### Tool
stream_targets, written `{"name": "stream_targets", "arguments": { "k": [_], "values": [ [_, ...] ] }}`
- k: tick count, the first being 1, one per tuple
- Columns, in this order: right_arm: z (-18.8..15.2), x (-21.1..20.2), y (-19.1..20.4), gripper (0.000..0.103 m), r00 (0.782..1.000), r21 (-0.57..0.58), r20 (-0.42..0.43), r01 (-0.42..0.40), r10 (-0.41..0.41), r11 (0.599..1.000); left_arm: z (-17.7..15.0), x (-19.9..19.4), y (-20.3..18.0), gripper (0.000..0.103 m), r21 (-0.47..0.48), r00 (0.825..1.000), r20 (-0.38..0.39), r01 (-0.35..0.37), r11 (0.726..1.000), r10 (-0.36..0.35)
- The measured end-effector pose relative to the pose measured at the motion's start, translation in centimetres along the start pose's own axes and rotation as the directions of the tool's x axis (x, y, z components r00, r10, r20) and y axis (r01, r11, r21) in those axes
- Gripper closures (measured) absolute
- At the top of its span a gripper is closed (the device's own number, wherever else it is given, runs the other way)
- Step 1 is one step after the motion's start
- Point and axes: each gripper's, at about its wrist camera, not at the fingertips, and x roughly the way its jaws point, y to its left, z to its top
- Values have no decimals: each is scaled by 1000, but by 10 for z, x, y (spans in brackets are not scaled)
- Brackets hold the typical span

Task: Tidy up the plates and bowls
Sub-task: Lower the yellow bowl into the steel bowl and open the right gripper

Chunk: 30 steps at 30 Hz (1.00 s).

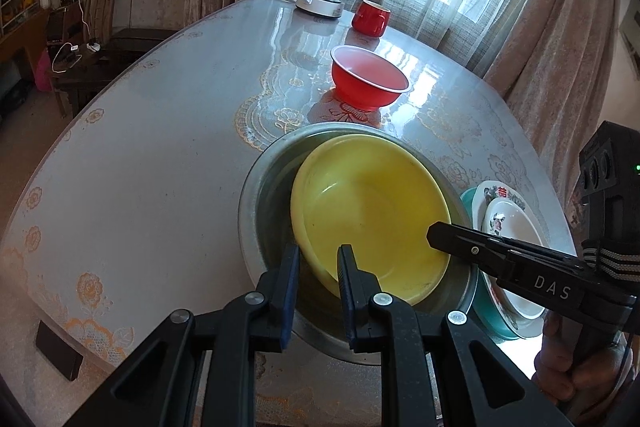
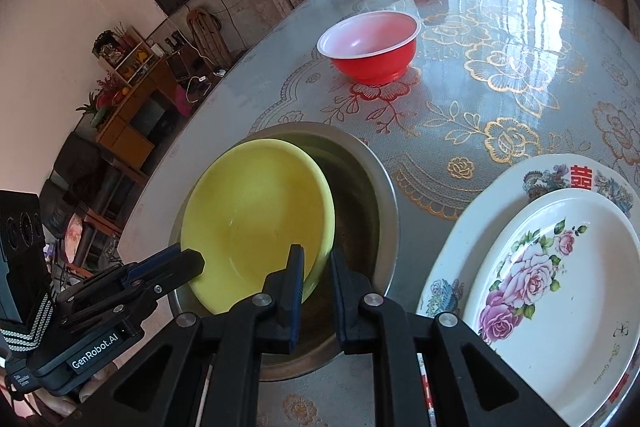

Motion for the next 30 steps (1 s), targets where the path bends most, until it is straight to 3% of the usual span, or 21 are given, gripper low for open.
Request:
{"name": "stream_targets", "arguments": {
  "k": [9,18,30],
  "values": [
    [-1,2,10,87,999,-56,-11,48,-48,997,-1,1,-1,84,14,1000,-1,-9,1000,9],
    [-6,-1,24,75,991,-150,9,136,-136,979,0,1,-1,82,10,1000,-13,1,1000,-1],
    [-9,-6,20,75,996,-148,19,92,-91,985,-3,1,-8,82,49,1000,-7,2,999,-2]
  ]
}}
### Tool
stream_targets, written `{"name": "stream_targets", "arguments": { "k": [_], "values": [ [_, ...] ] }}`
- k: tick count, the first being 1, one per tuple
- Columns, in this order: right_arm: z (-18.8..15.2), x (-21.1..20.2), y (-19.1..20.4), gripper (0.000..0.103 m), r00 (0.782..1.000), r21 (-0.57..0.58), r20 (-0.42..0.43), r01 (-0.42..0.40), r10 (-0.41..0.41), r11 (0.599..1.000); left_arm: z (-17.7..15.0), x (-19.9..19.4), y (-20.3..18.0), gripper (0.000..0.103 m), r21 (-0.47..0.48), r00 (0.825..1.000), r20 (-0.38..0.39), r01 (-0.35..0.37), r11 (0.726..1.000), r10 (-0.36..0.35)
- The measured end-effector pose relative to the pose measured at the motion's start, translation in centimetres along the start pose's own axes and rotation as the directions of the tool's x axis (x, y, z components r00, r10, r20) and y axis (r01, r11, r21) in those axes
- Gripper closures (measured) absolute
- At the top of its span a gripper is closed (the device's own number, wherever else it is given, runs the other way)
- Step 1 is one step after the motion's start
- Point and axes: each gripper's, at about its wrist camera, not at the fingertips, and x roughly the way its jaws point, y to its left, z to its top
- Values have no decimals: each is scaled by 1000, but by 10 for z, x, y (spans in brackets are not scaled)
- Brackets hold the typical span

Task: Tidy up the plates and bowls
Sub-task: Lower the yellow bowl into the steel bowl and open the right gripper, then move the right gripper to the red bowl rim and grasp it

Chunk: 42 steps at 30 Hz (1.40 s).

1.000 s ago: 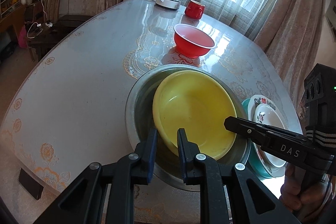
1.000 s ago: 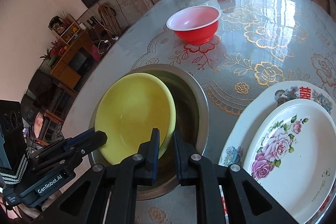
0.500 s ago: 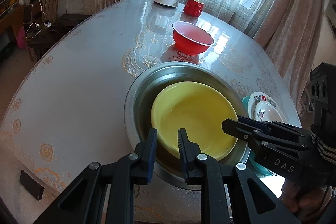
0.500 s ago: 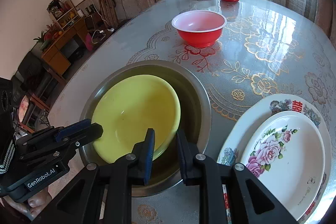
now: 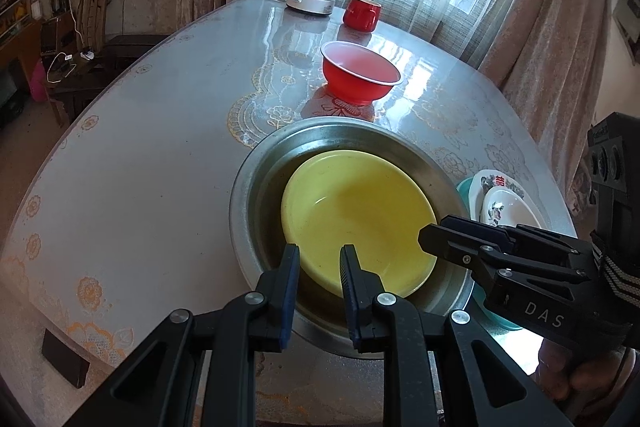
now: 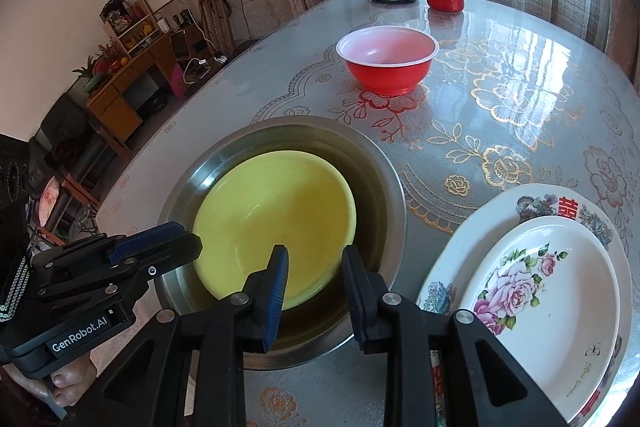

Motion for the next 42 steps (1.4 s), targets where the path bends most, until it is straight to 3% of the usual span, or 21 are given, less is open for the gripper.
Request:
{"name": "stream_targets", "arguments": {
  "k": [10,22,33,42],
  "values": [
    [-6,-5,1,75,998,-1,-18,-60,60,998,-2,-6,-5,82,32,1000,15,12,999,-13],
    [-3,-23,-23,73,995,111,87,-66,57,992,8,-11,-12,77,50,997,59,-62,997,59],
    [-6,-32,-41,70,985,178,159,-98,69,979,10,-7,-16,75,65,996,53,-74,995,71],
    [-2,-27,-55,70,986,231,158,-91,55,969,15,-4,-17,75,71,995,53,-84,994,80]
  ]
}}
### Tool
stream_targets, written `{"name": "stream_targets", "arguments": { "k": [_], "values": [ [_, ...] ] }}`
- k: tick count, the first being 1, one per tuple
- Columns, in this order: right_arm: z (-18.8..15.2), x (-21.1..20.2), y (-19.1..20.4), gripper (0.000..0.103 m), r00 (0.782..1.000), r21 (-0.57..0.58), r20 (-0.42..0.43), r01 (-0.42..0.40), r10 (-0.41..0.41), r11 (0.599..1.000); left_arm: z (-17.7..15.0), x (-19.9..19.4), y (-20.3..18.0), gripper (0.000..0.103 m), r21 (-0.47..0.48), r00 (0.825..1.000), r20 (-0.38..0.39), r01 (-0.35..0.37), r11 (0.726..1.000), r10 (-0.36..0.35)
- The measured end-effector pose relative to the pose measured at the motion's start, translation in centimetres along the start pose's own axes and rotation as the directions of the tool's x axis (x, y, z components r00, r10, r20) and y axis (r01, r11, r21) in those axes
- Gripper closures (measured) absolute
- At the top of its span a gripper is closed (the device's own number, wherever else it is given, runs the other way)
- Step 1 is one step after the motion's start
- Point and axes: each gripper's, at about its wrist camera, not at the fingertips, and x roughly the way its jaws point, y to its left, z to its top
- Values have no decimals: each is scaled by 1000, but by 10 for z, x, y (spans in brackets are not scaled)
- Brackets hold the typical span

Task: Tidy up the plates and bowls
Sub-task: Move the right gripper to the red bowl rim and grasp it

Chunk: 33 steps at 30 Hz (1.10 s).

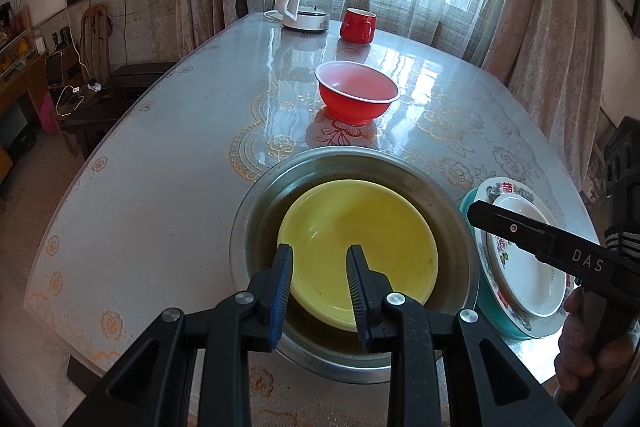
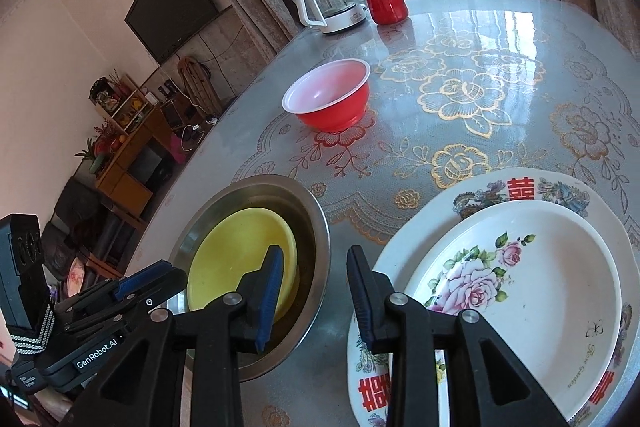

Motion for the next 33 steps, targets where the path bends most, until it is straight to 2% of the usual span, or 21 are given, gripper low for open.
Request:
{"name": "stream_targets", "arguments": {
  "k": [15,20,25,30,33],
  "values": [
    [20,8,-25,70,999,77,-22,27,-25,997,17,12,8,75,-9,1000,-2,-16,1000,16],
    [35,15,-33,70,999,137,-42,12,-6,990,37,16,17,75,-33,1000,-8,-8,999,7],
    [55,20,-36,70,1000,191,-20,0,4,982,60,25,27,75,-63,1000,-12,-11,998,11],
    [78,30,-34,70,1000,191,2,1,-1,982,83,37,34,75,-70,1000,-5,6,997,-7],
    [92,39,-33,74,1000,189,1,4,-4,982,96,48,34,75,-56,1000,-9,0,998,0]
  ]
}}
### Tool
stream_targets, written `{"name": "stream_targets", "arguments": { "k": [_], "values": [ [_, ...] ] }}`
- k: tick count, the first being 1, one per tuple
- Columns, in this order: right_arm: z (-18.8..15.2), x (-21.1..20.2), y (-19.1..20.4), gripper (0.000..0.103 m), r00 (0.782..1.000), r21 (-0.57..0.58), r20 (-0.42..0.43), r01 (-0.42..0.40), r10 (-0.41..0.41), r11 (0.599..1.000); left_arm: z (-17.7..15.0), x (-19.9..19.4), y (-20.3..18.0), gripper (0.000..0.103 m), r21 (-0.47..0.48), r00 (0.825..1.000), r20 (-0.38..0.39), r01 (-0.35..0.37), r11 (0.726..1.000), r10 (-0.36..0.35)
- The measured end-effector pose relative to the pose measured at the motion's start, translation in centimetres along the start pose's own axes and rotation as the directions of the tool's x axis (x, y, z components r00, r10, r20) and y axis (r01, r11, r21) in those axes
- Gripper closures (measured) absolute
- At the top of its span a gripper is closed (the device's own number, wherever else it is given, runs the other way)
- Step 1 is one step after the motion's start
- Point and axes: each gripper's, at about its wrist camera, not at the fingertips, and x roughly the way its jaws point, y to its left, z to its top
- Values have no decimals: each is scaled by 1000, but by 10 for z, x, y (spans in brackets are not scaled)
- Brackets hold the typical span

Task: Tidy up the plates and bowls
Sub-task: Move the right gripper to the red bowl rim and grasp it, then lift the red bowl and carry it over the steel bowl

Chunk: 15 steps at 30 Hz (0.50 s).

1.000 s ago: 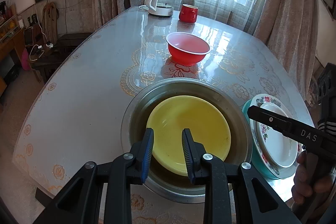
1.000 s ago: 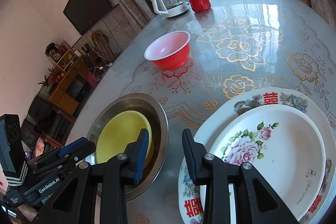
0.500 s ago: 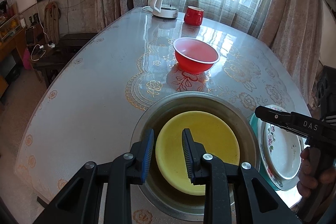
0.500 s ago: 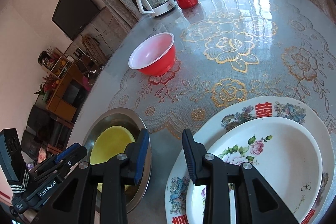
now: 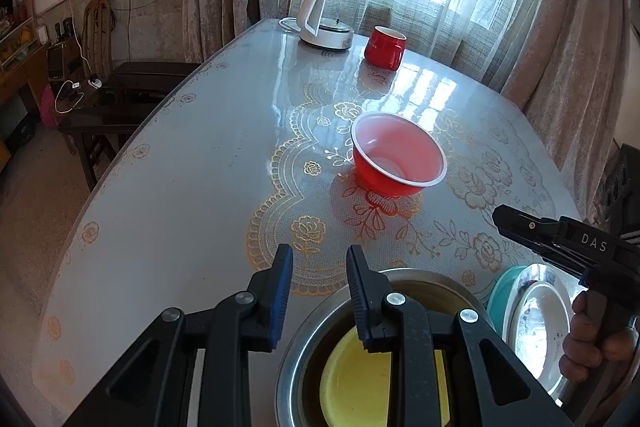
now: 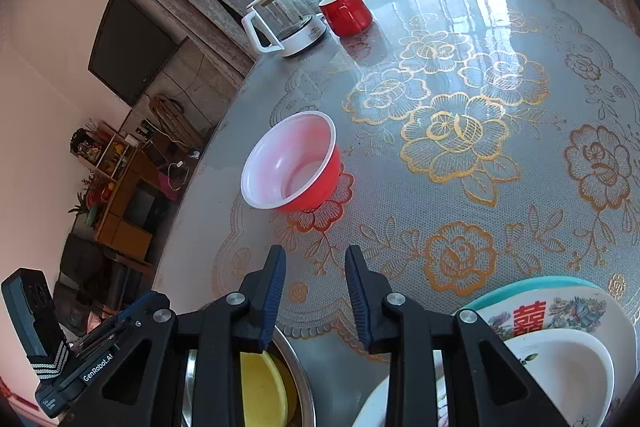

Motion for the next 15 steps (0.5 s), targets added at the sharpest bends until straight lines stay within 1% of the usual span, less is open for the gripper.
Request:
{"name": "stream_targets", "arguments": {
  "k": [4,7,12,15],
  "values": [
    [20,16,0,80,1000,38,-15,-6,7,999,19,19,-1,75,-8,1000,-21,23,1000,-24],
    [34,30,-4,82,1000,75,-20,-6,7,997,34,34,-3,75,-10,998,-29,46,999,-46],
    [52,51,-9,83,999,103,-19,33,-32,994,59,63,-2,75,-70,995,-63,76,995,-80],
    [60,62,-11,83,999,119,-27,38,-35,992,71,77,-6,75,-85,993,-78,81,993,-88]
  ]
}}
